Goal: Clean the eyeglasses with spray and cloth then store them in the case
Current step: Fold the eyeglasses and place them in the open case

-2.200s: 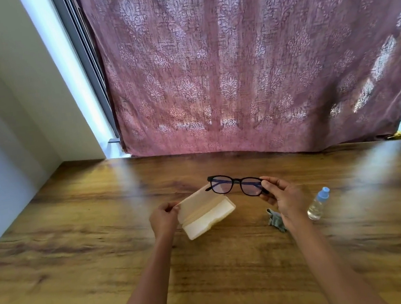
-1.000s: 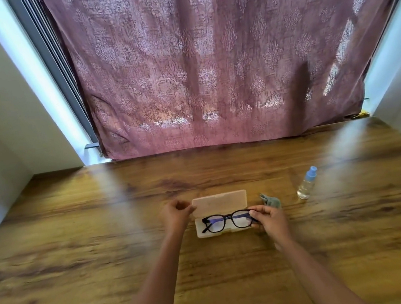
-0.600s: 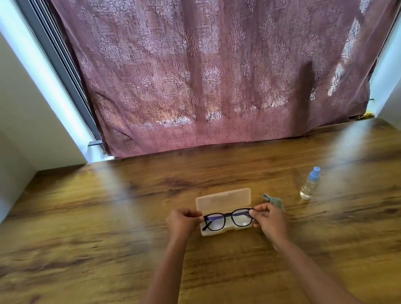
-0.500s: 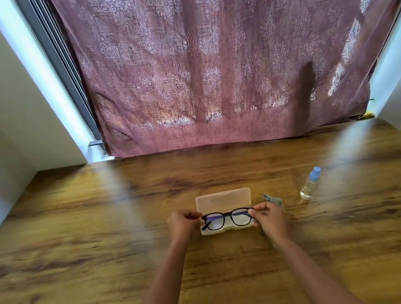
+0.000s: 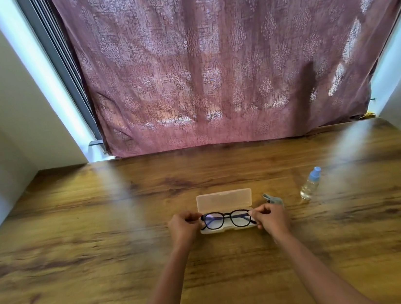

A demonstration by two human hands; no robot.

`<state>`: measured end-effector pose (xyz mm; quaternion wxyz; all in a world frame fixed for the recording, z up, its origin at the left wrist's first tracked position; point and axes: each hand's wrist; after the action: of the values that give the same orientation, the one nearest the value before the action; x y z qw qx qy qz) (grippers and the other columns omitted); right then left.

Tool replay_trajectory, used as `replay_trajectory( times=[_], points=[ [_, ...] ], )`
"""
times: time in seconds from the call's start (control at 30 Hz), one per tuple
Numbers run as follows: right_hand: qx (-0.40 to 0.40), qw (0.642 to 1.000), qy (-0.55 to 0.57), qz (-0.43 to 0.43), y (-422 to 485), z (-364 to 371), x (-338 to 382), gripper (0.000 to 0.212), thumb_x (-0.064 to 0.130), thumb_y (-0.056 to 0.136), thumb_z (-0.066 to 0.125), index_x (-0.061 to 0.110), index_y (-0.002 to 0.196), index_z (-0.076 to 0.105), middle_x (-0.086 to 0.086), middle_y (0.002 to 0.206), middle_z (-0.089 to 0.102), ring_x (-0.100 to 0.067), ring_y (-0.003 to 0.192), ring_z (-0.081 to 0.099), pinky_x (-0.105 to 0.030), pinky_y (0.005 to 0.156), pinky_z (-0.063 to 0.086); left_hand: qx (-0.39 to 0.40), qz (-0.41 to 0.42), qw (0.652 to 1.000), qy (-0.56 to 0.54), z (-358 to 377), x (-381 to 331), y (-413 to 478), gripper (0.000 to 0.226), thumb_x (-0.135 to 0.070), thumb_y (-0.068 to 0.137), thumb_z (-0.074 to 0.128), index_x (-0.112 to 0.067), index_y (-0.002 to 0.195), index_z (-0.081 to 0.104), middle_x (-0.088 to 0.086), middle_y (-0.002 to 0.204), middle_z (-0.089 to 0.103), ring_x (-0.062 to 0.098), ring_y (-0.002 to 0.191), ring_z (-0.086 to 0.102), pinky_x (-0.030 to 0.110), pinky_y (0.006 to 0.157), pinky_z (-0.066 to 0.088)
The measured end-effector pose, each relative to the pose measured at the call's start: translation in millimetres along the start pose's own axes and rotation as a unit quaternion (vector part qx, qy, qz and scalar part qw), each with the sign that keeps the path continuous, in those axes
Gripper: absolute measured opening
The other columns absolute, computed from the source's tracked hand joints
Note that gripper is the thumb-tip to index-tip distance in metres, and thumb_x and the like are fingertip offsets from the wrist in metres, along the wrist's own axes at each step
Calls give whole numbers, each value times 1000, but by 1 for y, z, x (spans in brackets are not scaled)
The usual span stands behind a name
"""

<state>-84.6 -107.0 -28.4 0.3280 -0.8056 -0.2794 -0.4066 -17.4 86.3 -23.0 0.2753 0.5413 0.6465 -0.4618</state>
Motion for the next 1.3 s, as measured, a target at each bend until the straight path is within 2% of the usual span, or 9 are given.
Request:
replay_trajectory(
  times=[0.13,0.27,0.5,0.6,0.73,0.87,0.97,1.17,1.3],
  points=[
    [9,999,4,35,4,1,1,9,17,79,71,13,81,63,-3,79,67,-10,58,57,-21,56,50,4,-6,1000,-7,1,1,0,20,-2,72,74,-14,87,70,1,82,67,13,76,63,17,57,48],
    [6,999,6,54,6,2,0,11,17,78,72,12,81,62,-3,77,66,-12,59,58,-29,67,55,16,-22,999,-19,1,0,1,19,-2,73,73,-17,83,67,2,82,67,14,77,65,18,57,49],
    [12,998,5,66,8,2,3,11,17,78,72,14,83,63,-6,86,67,-13,65,59,-23,57,53,18,-14,1000,-10,3,1,2,25,2,73,71,-21,74,62,5,81,68,14,73,63,21,57,49],
    [8,998,0,60,6,1,3,13,17,78,72,14,88,64,-3,87,67,-14,69,60,-21,56,52,22,-6,1000,-11,2,3,1,22,3,74,69,-18,80,65,4,79,68,14,73,64,23,59,50],
    [-11,1000,-24,14,3,4,3,23,15,75,74,20,95,63,0,93,68,-17,81,65,-36,74,57,41,-1,999,-16,2,6,-1,25,6,78,63,-18,85,67,7,83,68,16,79,64,24,67,55],
    [-60,989,-103,-88,-8,6,3,19,14,76,73,20,91,65,3,92,69,-9,78,61,-17,61,47,38,3,999,-13,1,8,-3,24,2,79,65,-22,83,67,2,86,65,11,80,62,16,60,49],
    [-59,981,-144,-113,-12,6,5,19,13,79,69,18,98,67,3,95,69,-3,75,54,-7,55,36,29,6,999,-14,2,9,-4,22,1,79,66,-19,87,67,-2,86,63,6,78,60,13,57,46],
    [-38,982,-155,-99,-10,3,3,16,17,79,69,16,96,68,1,97,70,-5,79,57,-10,60,38,5,-3,999,-32,4,8,-3,16,-4,81,66,-15,92,70,-3,85,65,4,74,59,10,53,45],
    [-27,983,-156,-96,-7,2,4,15,19,79,69,17,94,69,2,95,70,-4,77,55,-9,55,33,-5,-4,1000,-21,6,6,-3,14,-7,81,66,-15,92,69,-2,87,66,3,72,59,9,48,42]
  ],
)
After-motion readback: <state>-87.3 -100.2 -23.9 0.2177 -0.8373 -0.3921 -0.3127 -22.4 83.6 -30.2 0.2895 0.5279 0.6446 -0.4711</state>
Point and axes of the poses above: each hand's wrist, its own y-axis towards the middle knuckle, its own z-axis out of the palm, x = y × z
